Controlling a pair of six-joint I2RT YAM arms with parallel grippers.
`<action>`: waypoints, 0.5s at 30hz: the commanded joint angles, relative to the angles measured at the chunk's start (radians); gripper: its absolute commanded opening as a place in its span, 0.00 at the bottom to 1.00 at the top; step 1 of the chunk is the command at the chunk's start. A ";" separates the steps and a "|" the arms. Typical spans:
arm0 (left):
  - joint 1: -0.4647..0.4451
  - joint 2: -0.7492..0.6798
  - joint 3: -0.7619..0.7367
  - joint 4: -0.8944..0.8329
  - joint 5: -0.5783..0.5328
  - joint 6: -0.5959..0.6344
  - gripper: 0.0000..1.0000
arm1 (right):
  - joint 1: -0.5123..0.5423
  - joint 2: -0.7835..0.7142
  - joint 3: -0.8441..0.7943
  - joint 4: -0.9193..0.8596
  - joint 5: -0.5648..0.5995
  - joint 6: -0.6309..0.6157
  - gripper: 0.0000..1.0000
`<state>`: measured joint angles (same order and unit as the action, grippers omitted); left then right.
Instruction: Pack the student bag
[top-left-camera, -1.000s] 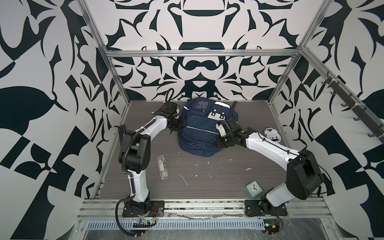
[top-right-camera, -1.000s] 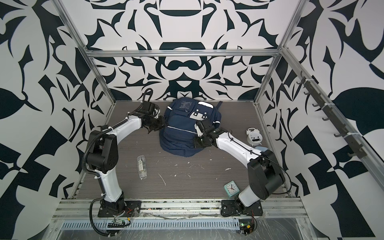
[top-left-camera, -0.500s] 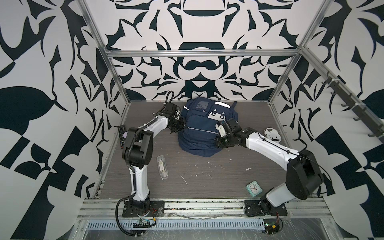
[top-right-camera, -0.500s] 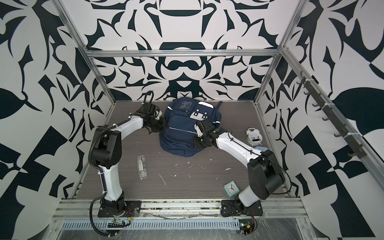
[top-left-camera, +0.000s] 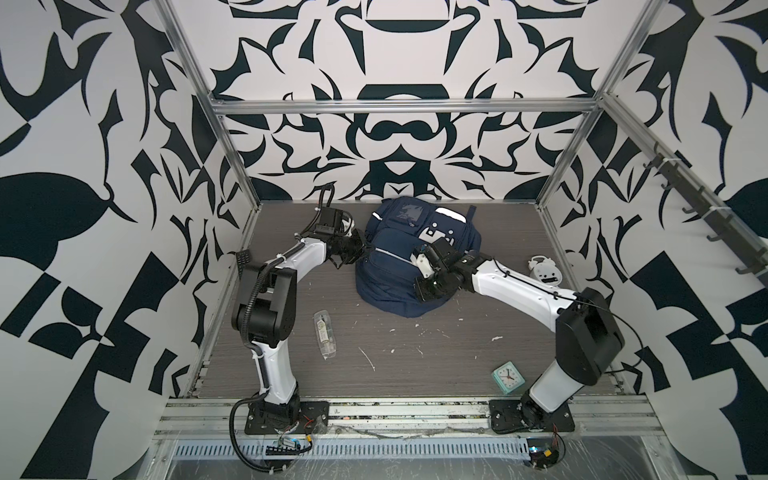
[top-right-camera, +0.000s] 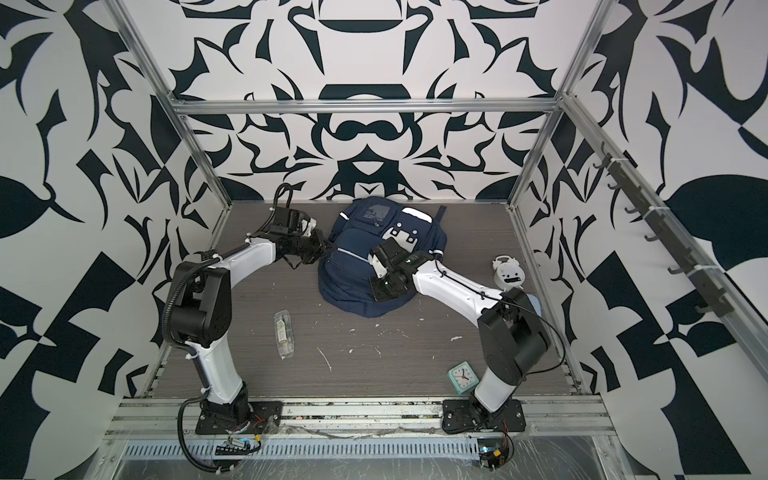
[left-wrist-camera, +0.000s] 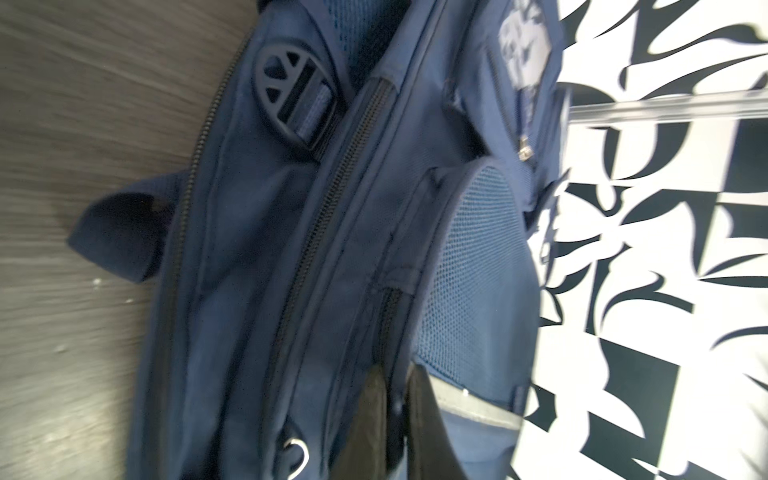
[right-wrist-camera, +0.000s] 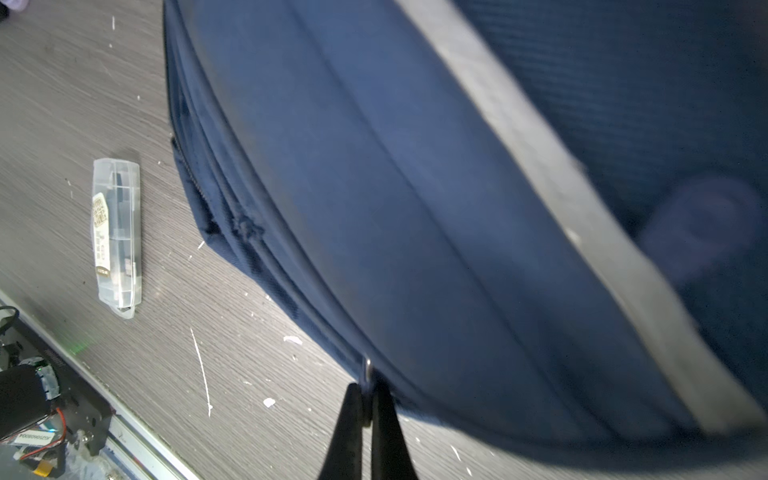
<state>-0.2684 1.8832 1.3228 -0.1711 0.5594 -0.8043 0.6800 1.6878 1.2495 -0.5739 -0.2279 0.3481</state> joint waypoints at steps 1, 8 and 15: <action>-0.009 -0.068 -0.017 0.106 0.069 -0.073 0.00 | 0.035 0.045 0.095 0.044 -0.061 0.001 0.00; 0.043 -0.136 -0.111 0.120 0.060 -0.083 0.00 | 0.044 0.200 0.310 0.093 -0.098 0.069 0.00; 0.132 -0.254 -0.263 0.131 0.030 -0.090 0.00 | 0.048 0.292 0.439 0.073 -0.091 0.062 0.00</action>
<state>-0.1715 1.7107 1.1042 -0.0570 0.5838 -0.8665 0.7372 1.9854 1.6283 -0.5663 -0.3279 0.4061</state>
